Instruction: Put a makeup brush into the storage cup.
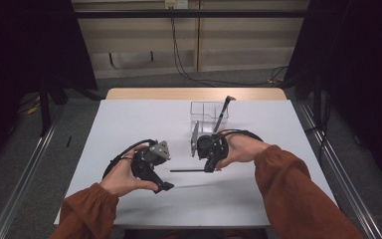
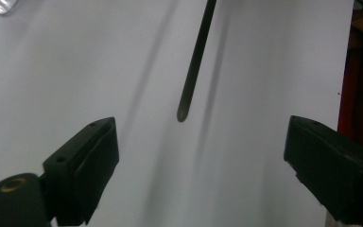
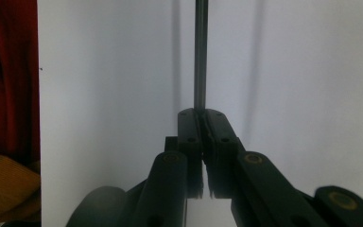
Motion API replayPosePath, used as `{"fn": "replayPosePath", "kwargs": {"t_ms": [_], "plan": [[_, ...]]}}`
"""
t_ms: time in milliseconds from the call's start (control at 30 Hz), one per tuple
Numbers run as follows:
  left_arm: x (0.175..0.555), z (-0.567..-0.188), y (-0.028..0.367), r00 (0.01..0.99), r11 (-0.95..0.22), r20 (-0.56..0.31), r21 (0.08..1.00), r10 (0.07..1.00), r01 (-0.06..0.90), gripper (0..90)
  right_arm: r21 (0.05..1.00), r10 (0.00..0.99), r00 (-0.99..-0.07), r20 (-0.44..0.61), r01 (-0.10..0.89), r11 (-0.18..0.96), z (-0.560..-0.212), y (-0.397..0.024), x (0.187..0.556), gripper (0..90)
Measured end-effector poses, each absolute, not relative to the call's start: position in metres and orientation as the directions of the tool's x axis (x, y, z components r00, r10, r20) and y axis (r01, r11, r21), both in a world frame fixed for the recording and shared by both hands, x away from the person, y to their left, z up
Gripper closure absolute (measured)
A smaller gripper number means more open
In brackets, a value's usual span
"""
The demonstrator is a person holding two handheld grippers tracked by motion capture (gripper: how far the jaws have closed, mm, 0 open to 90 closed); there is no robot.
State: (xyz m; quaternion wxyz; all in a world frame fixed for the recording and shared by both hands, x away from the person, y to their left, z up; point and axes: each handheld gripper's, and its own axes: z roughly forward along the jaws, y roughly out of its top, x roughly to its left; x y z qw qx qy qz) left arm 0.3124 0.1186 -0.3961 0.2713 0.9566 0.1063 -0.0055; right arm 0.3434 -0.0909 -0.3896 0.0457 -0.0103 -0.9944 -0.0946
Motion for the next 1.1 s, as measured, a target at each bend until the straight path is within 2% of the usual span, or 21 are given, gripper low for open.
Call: {"fn": "replayPosePath", "kwargs": {"t_ms": [67, 167, 233, 300, 333, 400, 467, 500, 1100], "plan": [[0.313, -0.396, 0.117, 0.976, -0.827, -0.060, 0.521, 0.211, 0.211, 17.2, 0.186, 0.016, -0.996, 0.092, 0.033, 0.982, -0.390, -0.090, 0.342, 86.1], [0.313, -0.394, 0.116, 0.974, -0.823, -0.086, 0.522, 0.212, 0.225, 25.1, 0.192, 0.015, -0.995, 0.096, 0.033, 0.981, -0.390, -0.090, 0.342, 86.1], [0.314, -0.394, 0.115, 0.974, -0.830, -0.091, 0.512, 0.207, 0.224, 26.4, 0.194, 0.005, -0.995, 0.095, 0.024, 0.981, -0.391, -0.089, 0.342, 86.1], [0.313, -0.394, 0.113, 0.976, -0.831, -0.095, 0.511, 0.198, 0.218, 34.8, 0.191, 0.005, -0.995, 0.100, 0.024, 0.981, -0.391, -0.089, 0.342, 86.1], [0.314, -0.394, 0.113, 0.974, -0.831, -0.101, 0.508, 0.203, 0.226, 35.6, 0.189, 0.007, -0.995, 0.099, 0.026, 0.982, -0.391, -0.088, 0.342, 86.1], [0.316, -0.394, 0.112, 0.972, -0.830, -0.119, 0.505, 0.204, 0.236, 45.5, 0.202, 0.001, -0.995, 0.098, 0.021, 0.979, -0.392, -0.088, 0.342, 86.1], [0.319, -0.394, 0.111, 0.975, -0.836, -0.113, 0.501, 0.191, 0.222, 48.5, 0.205, -0.004, -0.996, 0.094, 0.016, 0.979, -0.392, -0.088, 0.341, 86.1], [0.319, -0.395, 0.111, 0.974, -0.833, -0.112, 0.504, 0.199, 0.228, 53.0, 0.207, -0.004, -0.996, 0.093, 0.016, 0.978, -0.392, -0.088, 0.341, 86.1], [0.329, -0.404, 0.099, 0.976, -0.835, -0.128, 0.506, 0.176, 0.217, 80.9, 0.223, -0.001, -0.996, 0.092, 0.020, 0.975, -0.394, -0.087, 0.341, 86.1]]}}
